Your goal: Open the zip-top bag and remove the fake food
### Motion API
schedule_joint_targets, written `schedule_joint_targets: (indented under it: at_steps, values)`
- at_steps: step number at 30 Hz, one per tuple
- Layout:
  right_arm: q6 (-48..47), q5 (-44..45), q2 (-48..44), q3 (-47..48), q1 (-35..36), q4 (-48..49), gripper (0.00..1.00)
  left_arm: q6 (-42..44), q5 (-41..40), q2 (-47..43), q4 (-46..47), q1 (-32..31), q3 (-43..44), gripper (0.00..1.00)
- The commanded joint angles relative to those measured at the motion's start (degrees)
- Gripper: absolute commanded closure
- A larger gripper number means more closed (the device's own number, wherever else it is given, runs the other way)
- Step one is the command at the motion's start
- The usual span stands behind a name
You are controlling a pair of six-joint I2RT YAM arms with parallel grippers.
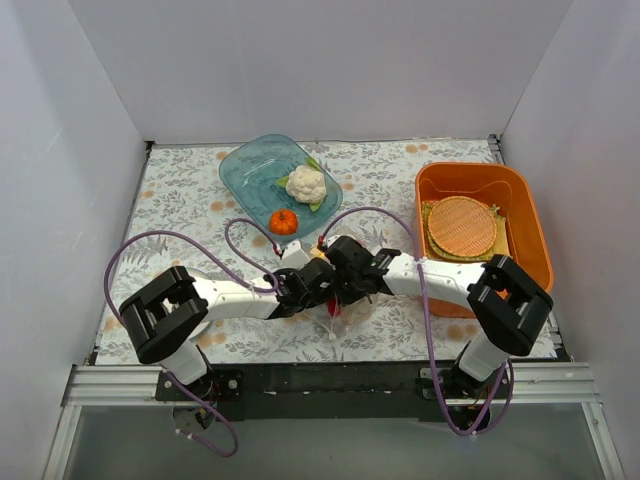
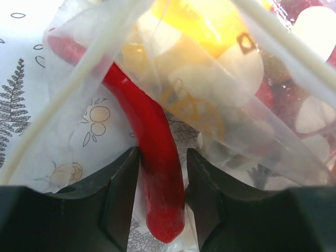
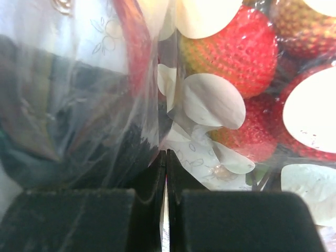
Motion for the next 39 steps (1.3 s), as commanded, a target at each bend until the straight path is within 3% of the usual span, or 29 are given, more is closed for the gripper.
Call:
schedule_joint_targets:
  at_steps: [1,12,21,23,29,34,39]
  values:
    - [2.7,0.6,0.2,1.4,0.8,-0.1,0.96,0.7,-5.4,1.6,-9.5,-1.6,-0.2,0.61]
    - [4.5,1.2,-1.7,-0.2,-2.2,-0.5,0.99,4.1,-6.1,-3.9,-11.3,-1.7,-3.8,0.64]
    - [4.8,1.3,-2.1,-0.2,-2.0,-0.7,0.99,7.3,-1.2,-12.6,-7.0,-0.9,-5.6,0.76]
    - [4.8,2.3,-2.2,0.0,-1.3,-0.8,0.99,6.9,1.9,-13.6,-5.3,0.1,-6.0,0.84]
    - [5.2,4.3,-2.4,0.1,0.3,-1.0,0.99,3.6,9.8,-15.0,0.4,2.7,-7.1,0.87]
    - [5.4,6.6,-2.8,-0.1,0.3,-1.6,0.99,4.1,14.2,-19.8,-2.1,4.4,-7.3,0.88]
    - [5.3,8.9,-4.1,0.6,0.3,-2.3,0.99,7.3,25.7,-25.1,-8.2,7.4,-8.5,0.88]
